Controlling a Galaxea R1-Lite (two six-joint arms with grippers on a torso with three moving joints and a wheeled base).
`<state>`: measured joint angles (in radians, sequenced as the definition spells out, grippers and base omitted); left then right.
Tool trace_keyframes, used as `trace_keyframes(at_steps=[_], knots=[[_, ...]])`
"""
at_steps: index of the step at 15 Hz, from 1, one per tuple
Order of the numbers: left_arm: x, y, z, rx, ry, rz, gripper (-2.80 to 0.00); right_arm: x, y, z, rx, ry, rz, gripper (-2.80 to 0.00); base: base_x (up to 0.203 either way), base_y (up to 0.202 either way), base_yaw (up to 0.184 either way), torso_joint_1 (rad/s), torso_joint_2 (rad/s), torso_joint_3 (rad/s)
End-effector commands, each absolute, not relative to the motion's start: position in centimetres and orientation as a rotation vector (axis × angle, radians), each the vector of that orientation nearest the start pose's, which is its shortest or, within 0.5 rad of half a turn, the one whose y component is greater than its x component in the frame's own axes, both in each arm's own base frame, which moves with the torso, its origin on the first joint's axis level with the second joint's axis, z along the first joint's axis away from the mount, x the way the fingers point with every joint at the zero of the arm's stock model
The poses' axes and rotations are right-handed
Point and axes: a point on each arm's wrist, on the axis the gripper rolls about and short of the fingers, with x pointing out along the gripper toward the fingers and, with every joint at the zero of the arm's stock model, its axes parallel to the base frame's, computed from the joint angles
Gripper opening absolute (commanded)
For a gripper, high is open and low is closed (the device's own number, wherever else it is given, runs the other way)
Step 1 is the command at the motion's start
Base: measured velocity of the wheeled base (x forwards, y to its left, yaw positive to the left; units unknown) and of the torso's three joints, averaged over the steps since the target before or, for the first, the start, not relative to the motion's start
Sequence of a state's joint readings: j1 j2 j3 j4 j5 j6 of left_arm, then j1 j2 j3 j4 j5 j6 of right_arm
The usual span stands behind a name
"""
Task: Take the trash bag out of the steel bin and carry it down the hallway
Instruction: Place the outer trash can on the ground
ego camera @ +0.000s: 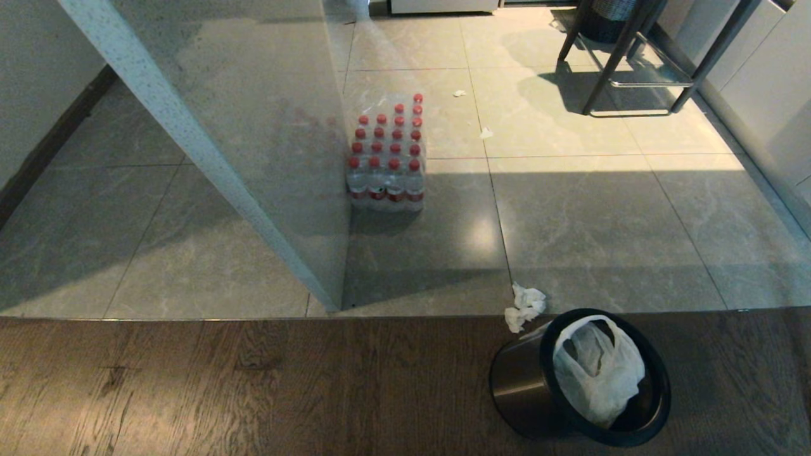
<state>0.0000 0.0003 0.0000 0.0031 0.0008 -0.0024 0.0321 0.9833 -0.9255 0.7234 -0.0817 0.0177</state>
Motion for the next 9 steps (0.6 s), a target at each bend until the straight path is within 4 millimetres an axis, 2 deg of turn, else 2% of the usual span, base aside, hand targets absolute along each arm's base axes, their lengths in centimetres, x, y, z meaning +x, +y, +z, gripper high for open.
trace_keyframes(at_steps=[1, 3, 6, 7, 9], knots=[[-2.3, 0.0, 7.5, -0.003, 0.003, 0.001, -2.8, 14.5, 0.7, 21.8, -0.074, 1.001, -0.035, -2.8, 0.0, 0.0, 0.0, 0.0, 0.0, 0.0], [-2.3, 0.0, 7.5, -0.003, 0.003, 0.001, -2.8, 17.6, 1.7, 20.0, -0.103, 1.038, 0.001, -2.8, 0.0, 0.0, 0.0, 0.0, 0.0, 0.0], [-2.3, 0.0, 7.5, -0.003, 0.003, 0.0, -2.8, 22.0, 3.5, 16.7, -0.146, 0.977, 0.053, -2.8, 0.0, 0.0, 0.0, 0.0, 0.0, 0.0], [-2.3, 0.0, 7.5, -0.003, 0.003, 0.0, -2.8, 22.8, 3.8, 15.3, -0.181, 0.983, 0.064, -2.8, 0.0, 0.0, 0.0, 0.0, 0.0, 0.0], [-2.3, 0.0, 7.5, -0.003, 0.003, 0.001, -2.8, 23.0, 3.9, 12.9, -0.247, 1.043, 0.081, -2.8, 0.0, 0.0, 0.0, 0.0, 0.0, 0.0]])
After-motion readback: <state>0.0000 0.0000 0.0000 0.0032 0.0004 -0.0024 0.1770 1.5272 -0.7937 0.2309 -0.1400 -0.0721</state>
